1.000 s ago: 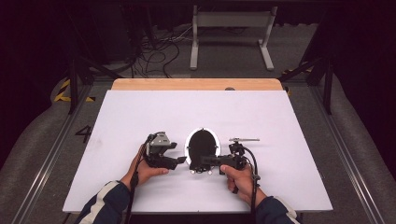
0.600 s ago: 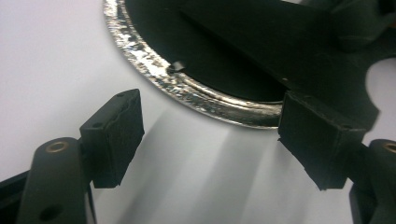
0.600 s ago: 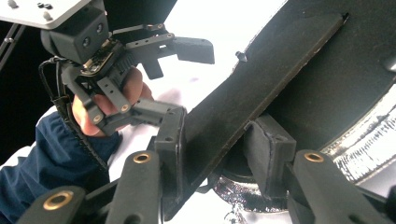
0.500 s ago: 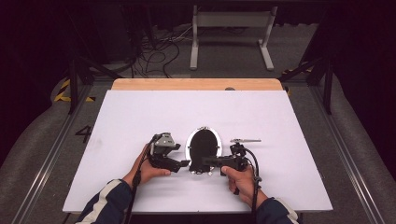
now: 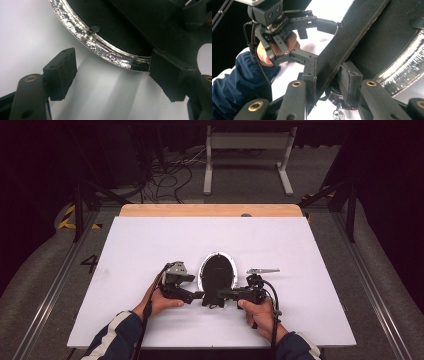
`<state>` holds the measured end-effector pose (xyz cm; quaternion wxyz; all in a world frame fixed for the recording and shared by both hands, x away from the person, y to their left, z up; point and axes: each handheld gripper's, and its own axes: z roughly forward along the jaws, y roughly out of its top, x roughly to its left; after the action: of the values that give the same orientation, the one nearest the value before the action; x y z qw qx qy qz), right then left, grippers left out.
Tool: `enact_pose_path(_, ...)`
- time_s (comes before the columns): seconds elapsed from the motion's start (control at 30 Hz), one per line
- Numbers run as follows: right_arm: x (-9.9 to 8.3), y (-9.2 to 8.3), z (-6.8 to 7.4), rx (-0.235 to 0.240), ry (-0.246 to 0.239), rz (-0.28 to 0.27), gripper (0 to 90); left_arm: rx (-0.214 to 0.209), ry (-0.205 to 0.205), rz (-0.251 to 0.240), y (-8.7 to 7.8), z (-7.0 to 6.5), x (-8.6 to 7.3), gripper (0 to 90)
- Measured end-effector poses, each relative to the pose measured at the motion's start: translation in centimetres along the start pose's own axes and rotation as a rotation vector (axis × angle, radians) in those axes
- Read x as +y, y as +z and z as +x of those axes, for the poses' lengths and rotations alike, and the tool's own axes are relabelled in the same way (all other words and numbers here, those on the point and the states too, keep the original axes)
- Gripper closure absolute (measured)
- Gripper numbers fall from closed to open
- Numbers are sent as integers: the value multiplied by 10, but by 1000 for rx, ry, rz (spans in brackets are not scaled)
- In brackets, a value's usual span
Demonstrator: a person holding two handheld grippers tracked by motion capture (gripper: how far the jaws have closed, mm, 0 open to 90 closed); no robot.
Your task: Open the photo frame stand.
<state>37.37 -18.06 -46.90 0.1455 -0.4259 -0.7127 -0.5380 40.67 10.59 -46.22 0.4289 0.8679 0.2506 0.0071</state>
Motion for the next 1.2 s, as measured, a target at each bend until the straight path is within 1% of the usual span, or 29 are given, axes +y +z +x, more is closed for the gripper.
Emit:
enact_pose_path(0.07, 1, 0, 2, 0, -22, 3, 700, -9, -7, -18, -1, 3, 3, 241)
enact_pose_path(0.1, 1, 0, 3, -3, -37, 5, 703, -8, -21, -19, 0, 3, 3, 240)
enact_pose_path(0.13, 2, 0, 4, -5, -49, 9, 709, -5, -16, -27, 0, 5, 4, 236)
enact_pose_path(0.2, 2, 0, 6, -1, -75, 12, 720, -25, -50, -43, 0, 9, 4, 233)
enact_pose_path(0.23, 2, 0, 7, 5, -102, 10, 726, -36, -47, -50, 0, 11, 4, 227)
enact_pose_path(0.3, 2, 0, 8, 14, -134, 13, 731, -70, -58, -73, -2, 14, 4, 222)
enact_pose_path(0.37, 3, -1, 8, 32, -154, 19, 739, -101, -59, -91, -2, 16, 4, 225)
enact_pose_path(0.43, 3, -1, 9, 37, -176, 25, 742, -99, -63, -91, -2, 18, 4, 219)
enact_pose_path(0.47, 3, -1, 9, 37, -176, 25, 742, -99, -63, -91, -2, 18, 4, 220)
enact_pose_path(0.5, 3, -1, 8, 46, -188, 26, 745, -107, -71, -95, -1, 19, 4, 219)
enact_pose_path(0.57, 3, -1, 8, 48, -190, 26, 746, -110, -75, -92, -1, 20, 5, 216)
enact_pose_path(0.6, 3, -1, 8, 50, -191, 26, 747, -126, -88, -103, -1, 21, 6, 217)
enact_pose_path(0.67, 3, -1, 8, 51, -197, 29, 747, -132, -79, -119, -3, 22, 10, 241)
enact_pose_path(0.7, 3, -1, 8, 54, -203, 28, 747, -148, -79, -125, -3, 23, 11, 263)
enact_pose_path(0.73, 3, -1, 8, 53, -208, 29, 747, -154, -64, -131, -4, 22, 11, 318)
enact_pose_path(0.77, 3, -1, 8, 52, -206, 30, 747, -144, -62, -133, -5, 21, 12, 340)
enact_pose_path(0.8, 3, -1, 8, 51, -207, 30, 746, -143, -69, -131, -5, 21, 12, 342)
enact_pose_path(0.83, 3, -1, 8, 52, -204, 31, 746, -126, -65, -127, -5, 20, 13, 375)
enact_pose_path(0.87, 4, -2, 8, 51, -205, 33, 747, -115, -63, -128, -7, 20, 13, 433)
enact_pose_path(0.9, 4, -2, 8, 51, -205, 33, 747, -115, -63, -128, -7, 20, 13, 465)
enact_pose_path(0.97, 4, -2, 10, 39, -212, 37, 753, -107, -60, -146, -12, 21, 13, 506)
enact_pose_path(1.0, 4, -2, 10, 31, -213, 37, 761, -110, -61, -166, -15, 20, 13, 534)
enact_pose_path(1.03, 4, -3, 10, 23, -211, 35, 772, -105, -51, -181, -19, 19, 14, 566)
enact_pose_path(1.07, 4, -3, 10, 23, -211, 35, 772, -105, -51, -181, -19, 19, 14, 601)
enact_pose_path(1.1, 5, -3, 9, 14, -207, 32, 782, -99, -30, -202, -23, 17, 16, 601)
enact_pose_path(1.13, 5, -4, 8, 4, -201, 27, 786, -87, -10, -212, -25, 14, 17, 635)
enact_pose_path(1.17, 5, -4, 7, -3, -198, 24, 787, -67, 16, -213, -27, 12, 19, 648)
enact_pose_path(1.2, 5, -5, 7, -7, -196, 22, 787, -44, 32, -215, -29, 8, 21, 652)
